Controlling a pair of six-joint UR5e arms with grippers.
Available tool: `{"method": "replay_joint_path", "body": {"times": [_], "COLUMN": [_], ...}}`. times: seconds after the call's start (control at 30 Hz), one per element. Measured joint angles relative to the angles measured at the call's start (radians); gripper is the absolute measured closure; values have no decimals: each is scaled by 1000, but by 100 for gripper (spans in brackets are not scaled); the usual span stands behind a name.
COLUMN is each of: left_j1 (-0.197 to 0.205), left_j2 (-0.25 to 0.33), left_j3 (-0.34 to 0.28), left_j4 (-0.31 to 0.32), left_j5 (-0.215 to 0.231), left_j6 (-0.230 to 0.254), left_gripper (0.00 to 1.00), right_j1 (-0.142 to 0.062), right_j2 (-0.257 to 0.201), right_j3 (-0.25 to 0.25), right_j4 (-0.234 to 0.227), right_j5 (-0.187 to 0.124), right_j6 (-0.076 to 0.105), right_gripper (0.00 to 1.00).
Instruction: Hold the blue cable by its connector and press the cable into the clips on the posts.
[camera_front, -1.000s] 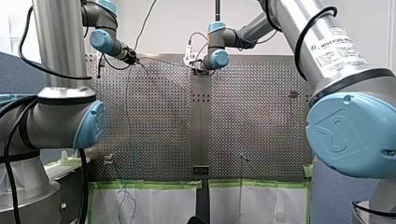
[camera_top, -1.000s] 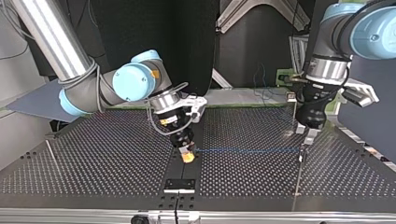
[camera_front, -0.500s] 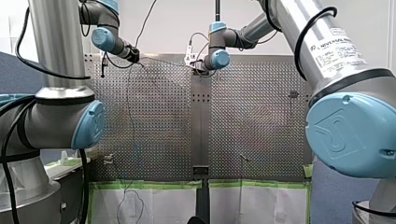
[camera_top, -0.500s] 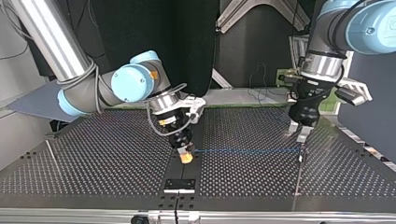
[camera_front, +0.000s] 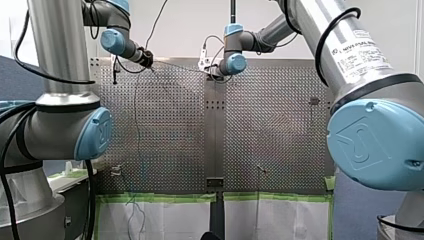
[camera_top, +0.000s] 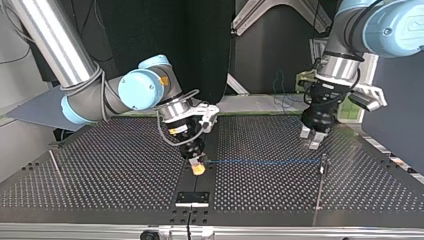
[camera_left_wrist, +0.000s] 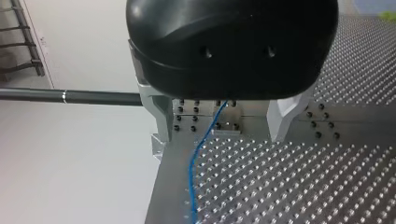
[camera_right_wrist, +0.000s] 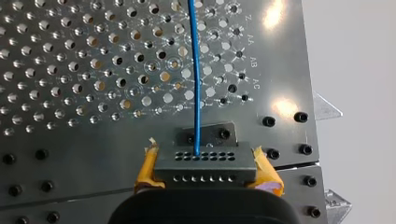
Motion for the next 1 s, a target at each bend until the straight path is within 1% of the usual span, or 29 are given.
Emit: {"method": "replay_joint_path", "body": {"times": [0.17,0.3,0.4,0.6,0.77,1.0], "left_j1": [-16,-23,-28,-41,-57,-91], "left_j2": [-23,-29,-30,-28,-38,-72], "left_j3": [0,7,19,53,82,127], "left_j4": [-15,-19,-25,-38,-31,-24], "left_j5": [-12,-44,-70,-101,-106,-111], "left_j6": [-15,-34,-36,-38,-49,-62], "left_gripper": [0,0,0,0,0,0], "right_j1": [0,0,1,7,8,8], "right_j2": [0,0,0,0,0,0], "right_j3": [0,0,1,1,0,1], "right_j4": [0,0,0,4,6,5], "right_j5": [0,0,0,-1,-1,0], "right_j6": [0,1,1,0,-1,-1], "right_gripper": [100,100,100,100,100,100]}}
